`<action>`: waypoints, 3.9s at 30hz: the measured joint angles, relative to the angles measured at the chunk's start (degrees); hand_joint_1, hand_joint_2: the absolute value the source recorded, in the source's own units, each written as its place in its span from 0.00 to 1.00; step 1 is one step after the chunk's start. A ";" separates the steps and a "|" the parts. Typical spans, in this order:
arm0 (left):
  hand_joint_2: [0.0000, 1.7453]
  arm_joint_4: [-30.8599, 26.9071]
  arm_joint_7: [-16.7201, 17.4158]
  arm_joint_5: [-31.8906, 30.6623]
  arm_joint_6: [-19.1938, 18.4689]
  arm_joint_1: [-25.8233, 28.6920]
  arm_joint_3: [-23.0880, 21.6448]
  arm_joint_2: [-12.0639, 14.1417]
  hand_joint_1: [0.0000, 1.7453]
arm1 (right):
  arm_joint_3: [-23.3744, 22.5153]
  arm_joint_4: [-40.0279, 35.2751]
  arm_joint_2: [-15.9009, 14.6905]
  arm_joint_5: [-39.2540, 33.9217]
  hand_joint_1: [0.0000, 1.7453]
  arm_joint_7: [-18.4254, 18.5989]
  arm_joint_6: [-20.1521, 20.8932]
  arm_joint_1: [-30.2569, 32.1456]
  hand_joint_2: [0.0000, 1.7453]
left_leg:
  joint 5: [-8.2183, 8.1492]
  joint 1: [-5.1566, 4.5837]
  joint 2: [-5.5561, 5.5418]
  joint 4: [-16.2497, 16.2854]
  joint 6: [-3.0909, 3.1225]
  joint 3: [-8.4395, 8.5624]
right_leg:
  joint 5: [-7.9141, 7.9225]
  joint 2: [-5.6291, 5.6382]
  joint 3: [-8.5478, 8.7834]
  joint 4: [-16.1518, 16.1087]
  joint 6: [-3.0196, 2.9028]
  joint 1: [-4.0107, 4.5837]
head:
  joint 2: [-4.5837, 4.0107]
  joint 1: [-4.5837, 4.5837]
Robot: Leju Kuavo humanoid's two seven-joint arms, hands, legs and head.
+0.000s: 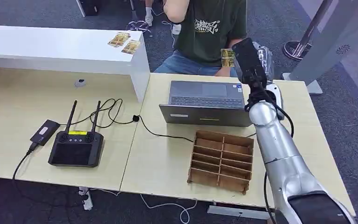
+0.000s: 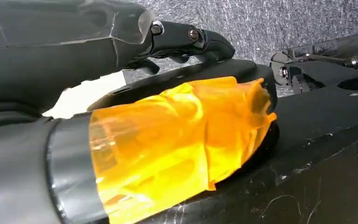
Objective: Pass the card to the sensor for recognition and then transmit it.
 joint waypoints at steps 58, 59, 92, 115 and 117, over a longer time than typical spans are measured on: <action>0.00 0.00 -1.92 0.52 1.01 0.68 1.07 0.09 0.00 | -11.76 -20.24 -12.83 -8.02 1.00 -5.03 -4.24 27.69 1.00 | -0.07 0.00 0.04 0.03 0.09 -0.01 | 0.00 0.05 0.00 -0.09 0.01 0.00 | 0.00 0.02; 0.00 0.00 -1.95 0.52 1.03 0.72 1.22 0.09 0.00 | -12.24 -20.59 -13.05 -8.00 1.00 -5.16 -4.24 28.32 1.00 | -0.08 0.00 0.03 0.03 0.09 -0.02 | 0.00 0.05 -0.01 -0.10 0.01 0.00 | 0.00 0.02; 0.00 0.00 -2.16 0.55 1.51 0.98 3.39 -0.04 0.00 | -19.15 -26.79 -14.21 -7.61 1.00 -6.27 -4.09 42.42 1.00 | -0.11 0.00 0.01 0.02 0.12 -0.03 | -0.04 0.01 0.00 -0.11 0.05 0.00 | 0.00 0.02; 0.00 0.00 -2.75 0.55 1.68 1.80 5.70 -0.02 0.00 | -22.62 -30.71 -13.53 -8.59 1.00 -6.38 -2.23 51.39 1.00 | -0.15 0.00 0.03 0.01 0.09 -0.02 | -0.06 0.02 0.00 -0.11 0.06 0.00 | 0.00 0.00; 0.00 0.00 -2.75 0.55 1.68 1.80 5.86 -0.02 0.00 | -22.62 -30.91 -13.20 -8.75 1.00 -6.38 -2.03 52.03 1.00 | -0.15 0.00 0.03 0.01 0.09 -0.02 | -0.06 0.02 0.00 -0.11 0.06 0.00 | 0.00 0.00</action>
